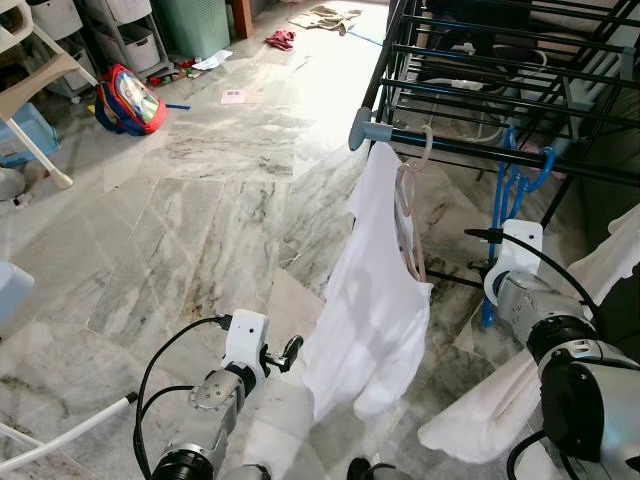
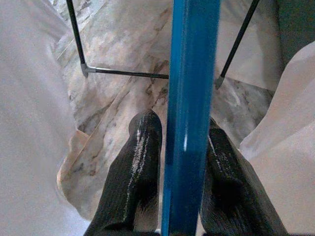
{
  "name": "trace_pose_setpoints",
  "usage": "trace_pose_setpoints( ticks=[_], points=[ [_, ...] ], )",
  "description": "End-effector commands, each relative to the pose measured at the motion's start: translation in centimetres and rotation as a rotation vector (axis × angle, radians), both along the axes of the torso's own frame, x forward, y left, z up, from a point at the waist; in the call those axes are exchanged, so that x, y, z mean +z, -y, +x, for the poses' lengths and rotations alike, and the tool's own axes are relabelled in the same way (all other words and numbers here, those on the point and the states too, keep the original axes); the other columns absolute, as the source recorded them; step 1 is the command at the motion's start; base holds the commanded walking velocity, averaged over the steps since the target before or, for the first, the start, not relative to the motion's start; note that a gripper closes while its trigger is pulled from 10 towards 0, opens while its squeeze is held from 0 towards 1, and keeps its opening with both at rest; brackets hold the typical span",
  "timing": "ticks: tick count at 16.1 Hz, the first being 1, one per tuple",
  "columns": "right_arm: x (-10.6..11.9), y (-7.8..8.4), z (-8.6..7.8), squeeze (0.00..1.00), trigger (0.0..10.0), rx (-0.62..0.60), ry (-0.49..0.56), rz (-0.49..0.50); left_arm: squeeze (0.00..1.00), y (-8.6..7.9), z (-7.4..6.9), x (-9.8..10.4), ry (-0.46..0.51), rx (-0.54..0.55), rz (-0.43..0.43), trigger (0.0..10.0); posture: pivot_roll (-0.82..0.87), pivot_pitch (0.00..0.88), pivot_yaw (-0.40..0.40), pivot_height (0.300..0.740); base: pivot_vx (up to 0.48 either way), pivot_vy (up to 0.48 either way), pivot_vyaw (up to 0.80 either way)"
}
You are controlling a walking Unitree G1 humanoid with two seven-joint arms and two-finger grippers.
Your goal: Hang hanger
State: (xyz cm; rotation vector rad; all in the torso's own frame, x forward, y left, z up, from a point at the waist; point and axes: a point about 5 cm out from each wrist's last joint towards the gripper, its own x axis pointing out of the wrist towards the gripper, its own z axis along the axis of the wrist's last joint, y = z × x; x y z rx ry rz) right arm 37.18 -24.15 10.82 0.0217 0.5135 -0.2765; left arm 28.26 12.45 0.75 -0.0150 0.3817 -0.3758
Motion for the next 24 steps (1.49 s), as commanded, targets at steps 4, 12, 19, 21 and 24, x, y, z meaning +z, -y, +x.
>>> trace_pose_setpoints(
  ticks=[4,12,19,21,24],
  points=[
    [0.9,0.2,0.4,1.0,10.0,-0.004,0.036,-0.025,0.0,-0.2,-0.4,-0.4,-0.02,-0.005,0.011,10.0,0.14,0.182,-0.009,0.74,0.0,0.0,0.0],
    [1.9,-0.1,0.7,1.0,10.0,0.013,0.163,-0.19,0.0,-0.4,-0.3,-0.1,-0.003,-0.001,0.009,10.0,0.12,0.179,-0.002,0.74,0.0,0.0,0.0],
    [1.4,0.0,-2.1,1.0,10.0,-0.023,0.31,-0.318,0.0,0.0,0.4,1.6,0.102,-0.027,-0.014,10.0,0.08,0.192,0.015,0.74,0.0,0.0,0.0],
    [1.2,-0.6,-3.1,1.0,10.0,-0.017,0.348,-0.323,0.0,0.1,0.5,2.1,0.136,-0.033,-0.017,10.0,0.06,0.196,0.019,0.74,0.0,0.0,0.0],
    [1.0,-1.6,-5.3,1.0,10.0,0.003,0.383,-0.316,0.0,0.4,0.3,2.4,0.166,-0.046,0.0,10.0,0.05,0.205,0.02,0.74,0.0,0.0,0.0]
  ],
)
